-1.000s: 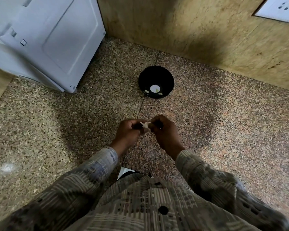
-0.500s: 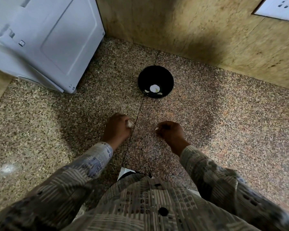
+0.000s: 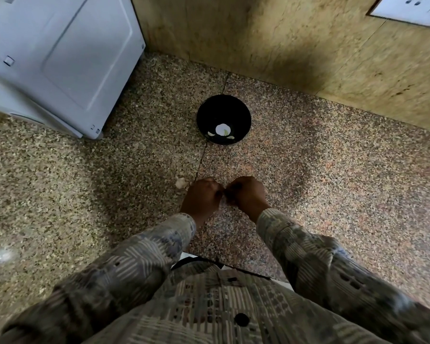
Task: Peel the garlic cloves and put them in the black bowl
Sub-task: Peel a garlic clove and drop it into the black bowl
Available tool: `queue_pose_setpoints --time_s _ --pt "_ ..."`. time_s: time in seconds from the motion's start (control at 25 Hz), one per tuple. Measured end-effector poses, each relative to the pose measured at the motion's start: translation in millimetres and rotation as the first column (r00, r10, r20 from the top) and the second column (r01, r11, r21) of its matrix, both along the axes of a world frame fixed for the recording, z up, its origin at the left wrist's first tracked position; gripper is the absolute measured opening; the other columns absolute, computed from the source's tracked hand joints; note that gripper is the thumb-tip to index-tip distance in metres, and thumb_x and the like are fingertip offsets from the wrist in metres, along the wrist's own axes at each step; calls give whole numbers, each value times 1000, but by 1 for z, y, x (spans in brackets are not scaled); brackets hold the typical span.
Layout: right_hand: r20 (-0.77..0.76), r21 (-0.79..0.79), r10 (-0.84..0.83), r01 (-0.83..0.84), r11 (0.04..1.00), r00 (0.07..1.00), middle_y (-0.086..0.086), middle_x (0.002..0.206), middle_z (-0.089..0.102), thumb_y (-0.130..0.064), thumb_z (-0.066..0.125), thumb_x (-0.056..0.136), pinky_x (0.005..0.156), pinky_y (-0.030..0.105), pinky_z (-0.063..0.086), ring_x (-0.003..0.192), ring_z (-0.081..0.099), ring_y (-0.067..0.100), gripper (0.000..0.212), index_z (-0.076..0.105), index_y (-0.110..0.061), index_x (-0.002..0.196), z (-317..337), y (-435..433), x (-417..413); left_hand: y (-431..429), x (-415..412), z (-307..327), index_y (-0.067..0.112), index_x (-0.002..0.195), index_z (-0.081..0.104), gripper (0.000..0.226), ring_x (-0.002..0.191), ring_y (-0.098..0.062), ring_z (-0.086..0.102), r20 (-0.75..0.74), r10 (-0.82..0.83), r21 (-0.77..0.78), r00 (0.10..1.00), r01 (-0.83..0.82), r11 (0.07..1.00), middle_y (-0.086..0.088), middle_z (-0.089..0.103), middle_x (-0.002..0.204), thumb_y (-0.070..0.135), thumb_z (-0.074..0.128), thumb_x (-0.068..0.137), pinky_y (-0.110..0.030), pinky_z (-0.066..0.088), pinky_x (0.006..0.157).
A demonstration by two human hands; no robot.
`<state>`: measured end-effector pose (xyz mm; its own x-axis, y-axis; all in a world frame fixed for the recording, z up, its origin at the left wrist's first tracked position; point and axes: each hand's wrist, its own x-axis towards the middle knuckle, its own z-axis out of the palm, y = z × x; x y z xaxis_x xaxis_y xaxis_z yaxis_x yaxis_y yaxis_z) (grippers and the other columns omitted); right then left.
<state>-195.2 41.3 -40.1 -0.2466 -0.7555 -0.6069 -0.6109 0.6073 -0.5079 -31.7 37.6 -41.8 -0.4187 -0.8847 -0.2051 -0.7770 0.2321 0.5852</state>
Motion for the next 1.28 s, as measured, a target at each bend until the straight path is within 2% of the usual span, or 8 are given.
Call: queue_pose_setpoints --time_s 0.16,0.32,0.44,0.52,0.64,0.96,1.16,1.28 --pt "23 -1 -75 75 997 997 -2 74 77 -33 85 78 79 36 63 76 75 18 13 78 -22 77 -4 -2 -8 -8 1 -11 13 85 79 39 80 -28 65 28 -15 -25 1000 16 1000 -7 68 84 30 43 85 -40 54 71" --pt "-63 -24 74 -75 997 995 -3 75 75 -37 75 86 66 26 56 77 74 19 19 71 -25 72 -2 2 -5 -10 -1 -11 10 83 78 21 80 -29 66 17 -18 -19 1000 19 1000 -8 69 85 18 59 82 -39 55 72" --pt "170 -56 -36 46 997 985 2 80 78 -25 79 88 76 41 64 79 75 26 5 80 -21 87 0 9 -14 -11 0 -11 9 82 77 18 79 -28 66 -17 -11 -39 1000 11 999 -7 69 84 17 61 80 -38 56 72" --pt "245 -87 -78 102 991 966 1 83 79 -19 83 86 76 38 64 79 76 24 7 82 -23 92 1 15 -17 -12 1 -12 10 84 78 12 79 -28 67 -33 -14 -43 999 12 999 -7 69 85 13 68 79 -37 57 73" --pt "145 -142 24 -4 990 989 -11 77 77 -26 80 87 75 36 64 72 75 12 14 79 -38 81 -2 17 -11 -11 1 -14 9 84 78 9 79 -28 67 -45 -23 -51 999 20 998 -7 69 85 8 72 77 -37 57 73" --pt "-115 -216 165 -187 958 980 -8 83 65 -38 64 95 68 37 60 71 64 11 18 71 -26 83 3 25 3 -13 -2 -14 10 85 78 10 81 -26 68 -29 -12 -35 1000 11 999 -5 71 89 9 74 75 -33 57 74" --pt "-74 -167 122 -133 977 990 -13 68 73 -24 66 86 63 20 56 60 66 0 18 80 -28 77 7 2 -7 -14 -1 -16 10 85 77 12 81 -26 68 -36 -13 -38 999 11 999 -6 71 89 10 69 75 -35 58 75" --pt "-71 -170 238 -247 954 969 -7 83 69 -30 66 90 68 30 58 71 66 10 16 78 -26 80 7 12 -8 -13 -2 -14 10 83 77 11 79 -27 69 -24 6 -32 1000 -6 999 -6 71 89 7 73 74 -31 56 73"
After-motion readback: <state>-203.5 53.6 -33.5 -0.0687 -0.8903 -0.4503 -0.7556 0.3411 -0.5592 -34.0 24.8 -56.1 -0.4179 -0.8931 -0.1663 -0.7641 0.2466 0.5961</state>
